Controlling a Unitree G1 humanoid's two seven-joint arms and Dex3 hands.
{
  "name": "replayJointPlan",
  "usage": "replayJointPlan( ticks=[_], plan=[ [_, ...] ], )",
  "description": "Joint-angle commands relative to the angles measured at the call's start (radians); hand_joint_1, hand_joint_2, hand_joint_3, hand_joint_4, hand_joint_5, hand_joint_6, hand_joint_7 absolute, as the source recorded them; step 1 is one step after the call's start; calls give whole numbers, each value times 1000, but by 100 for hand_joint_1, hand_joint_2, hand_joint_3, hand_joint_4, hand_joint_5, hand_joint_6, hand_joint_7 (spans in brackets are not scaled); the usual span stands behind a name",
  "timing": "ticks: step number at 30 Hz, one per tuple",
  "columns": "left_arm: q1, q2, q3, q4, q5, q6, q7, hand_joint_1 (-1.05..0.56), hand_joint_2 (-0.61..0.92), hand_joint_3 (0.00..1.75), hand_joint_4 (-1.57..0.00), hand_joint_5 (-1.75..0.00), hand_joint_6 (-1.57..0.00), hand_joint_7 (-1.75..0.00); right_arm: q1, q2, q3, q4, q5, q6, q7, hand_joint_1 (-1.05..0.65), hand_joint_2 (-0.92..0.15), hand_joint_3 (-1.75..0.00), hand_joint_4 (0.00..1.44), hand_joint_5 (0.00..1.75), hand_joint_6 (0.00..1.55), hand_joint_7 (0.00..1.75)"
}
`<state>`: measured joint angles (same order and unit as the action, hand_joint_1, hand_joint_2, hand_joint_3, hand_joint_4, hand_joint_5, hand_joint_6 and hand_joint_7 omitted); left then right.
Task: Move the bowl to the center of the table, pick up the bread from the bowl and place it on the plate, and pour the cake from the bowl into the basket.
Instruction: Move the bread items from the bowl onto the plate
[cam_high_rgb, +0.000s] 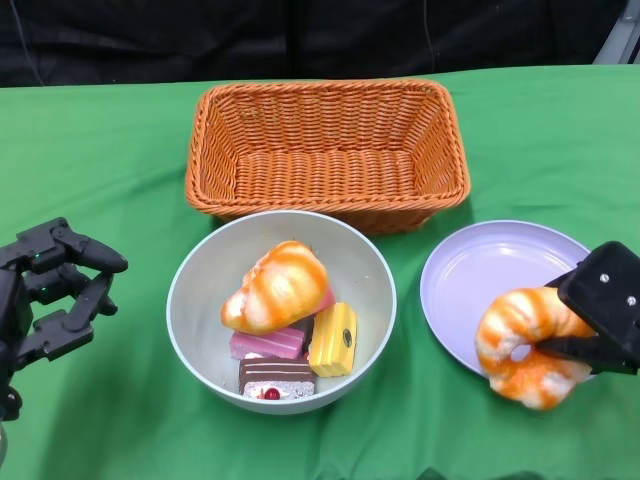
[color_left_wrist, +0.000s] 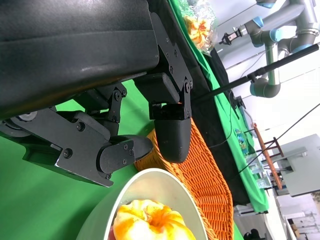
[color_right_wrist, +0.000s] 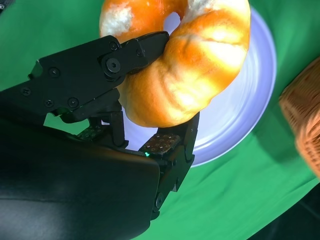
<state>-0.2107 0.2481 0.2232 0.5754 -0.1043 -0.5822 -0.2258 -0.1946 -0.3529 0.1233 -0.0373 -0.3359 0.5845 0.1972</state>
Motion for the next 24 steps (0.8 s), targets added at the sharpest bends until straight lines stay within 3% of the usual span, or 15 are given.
replayJointPlan(
  ticks=[1, 7, 9, 10, 11, 16, 19, 24],
  plan=[
    [-6, 23, 8, 10, -3, -13, -1, -5, 75, 69, -79, -142, -81, -111, -31, 0, 1, 50, -16, -24, -33, -17, -92, -15, 73, 118, 83, 51],
    [-7, 23, 6, 13, 7, -22, 12, -5, 76, 67, -80, -141, -81, -111, -74, -6, 15, 142, -40, -84, -67, -22, -92, -12, 77, 108, 90, 41],
    [-10, 23, 7, 21, 5, -29, 8, -5, 76, 66, -80, -141, -82, -111, -89, -6, 20, 170, -46, -92, -73, -23, -92, -11, 79, 98, 92, 33],
    [-11, 23, 7, 26, 4, -33, 5, -6, 75, 67, -80, -141, -81, -111, -97, -7, 25, 183, -52, -94, -76, -24, -92, -10, 86, 73, 97, 22],
    [-13, 23, 7, 30, 4, -36, 4, -6, 75, 67, -80, -141, -81, -112, -102, -8, 28, 194, -56, -97, -78, -24, -92, -10, 88, 66, 98, 20],
    [-16, 24, 6, 40, 3, -44, 3, -6, 75, 68, -80, -142, -80, -113, -109, -6, 29, 208, -61, -103, -81, -25, -92, -10, 91, 58, 100, 16],
    [-14, 26, 4, 39, 5, -41, 2, -6, 75, 67, -80, -142, -80, -113, -111, 4, 42, 203, -83, -94, -103, -29, -92, -9, 87, 55, 88, 9],
    [-17, 27, 1, 40, 8, -36, 3, -7, 75, 67, -79, -143, -80, -114, -107, 1, 42, 173, -85, -82, -93, -33, -92, -8, 81, 26, 70, 0]
  ],
)
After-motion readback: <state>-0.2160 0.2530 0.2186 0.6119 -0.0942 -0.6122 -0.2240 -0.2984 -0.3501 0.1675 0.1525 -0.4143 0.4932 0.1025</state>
